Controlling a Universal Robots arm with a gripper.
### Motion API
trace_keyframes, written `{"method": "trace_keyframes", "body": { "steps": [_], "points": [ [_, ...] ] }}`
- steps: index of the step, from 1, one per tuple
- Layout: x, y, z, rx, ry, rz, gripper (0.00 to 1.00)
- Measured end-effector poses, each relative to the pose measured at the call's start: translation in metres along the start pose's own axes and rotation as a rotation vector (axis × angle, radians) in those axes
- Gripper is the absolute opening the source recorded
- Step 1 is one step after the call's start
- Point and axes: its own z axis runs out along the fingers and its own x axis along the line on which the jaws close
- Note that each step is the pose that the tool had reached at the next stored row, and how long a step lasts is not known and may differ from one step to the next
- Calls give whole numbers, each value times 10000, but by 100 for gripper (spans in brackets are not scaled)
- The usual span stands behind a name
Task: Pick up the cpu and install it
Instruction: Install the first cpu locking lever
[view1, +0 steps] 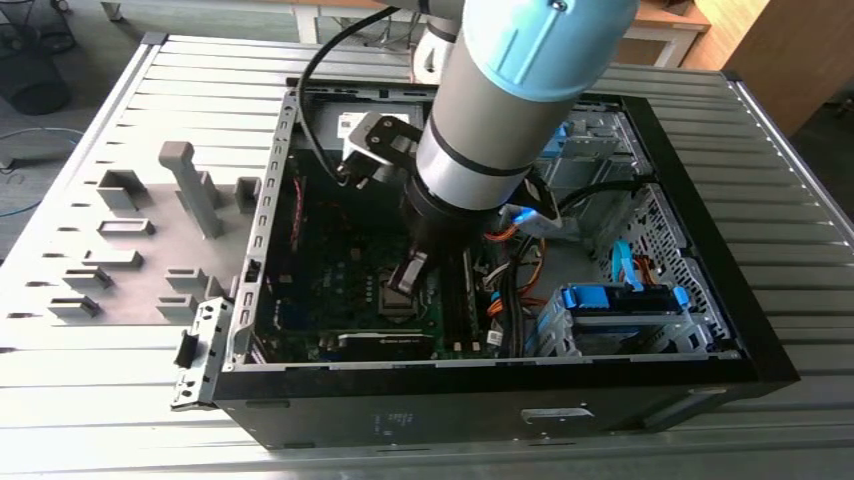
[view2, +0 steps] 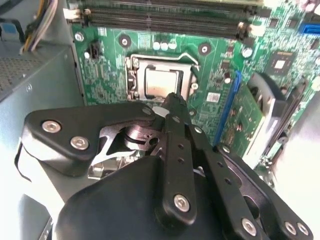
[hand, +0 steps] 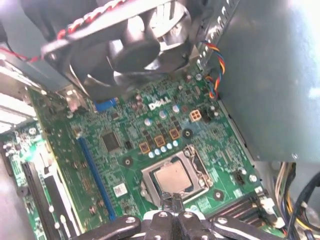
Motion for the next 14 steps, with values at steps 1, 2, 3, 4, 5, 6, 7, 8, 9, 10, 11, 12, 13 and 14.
{"method": "trace_keyframes", "body": {
  "steps": [1, 2, 3, 4, 5, 6, 7, 8, 9, 10, 11, 12, 13, 14],
  "points": [
    [1, 1, -3, 1, 3, 0, 11],
    [1, 3, -15, 1, 3, -1, 11],
    [1, 6, -34, 1, 1, -1, 11],
    [0, 11, -59, 1, -1, -1, 11],
    [0, 17, -89, 2, -1, -1, 11],
    [-1, 22, -112, 3, -1, 0, 11],
    [-1, 25, -129, 3, 0, -1, 11],
    [-1, 26, -134, 3, -1, -1, 11],
    [-1, 25, -133, 3, -4, -1, 11],
    [-1, 26, -133, 3, -4, -1, 11],
    [-1, 26, -136, 3, -2, -1, 11],
    [-1, 26, -139, 3, -1, -1, 11],
    [-1, 26, -139, 3, -1, -1, 11],
    [-1, 27, -139, 3, -1, -1, 11]
  ]
}}
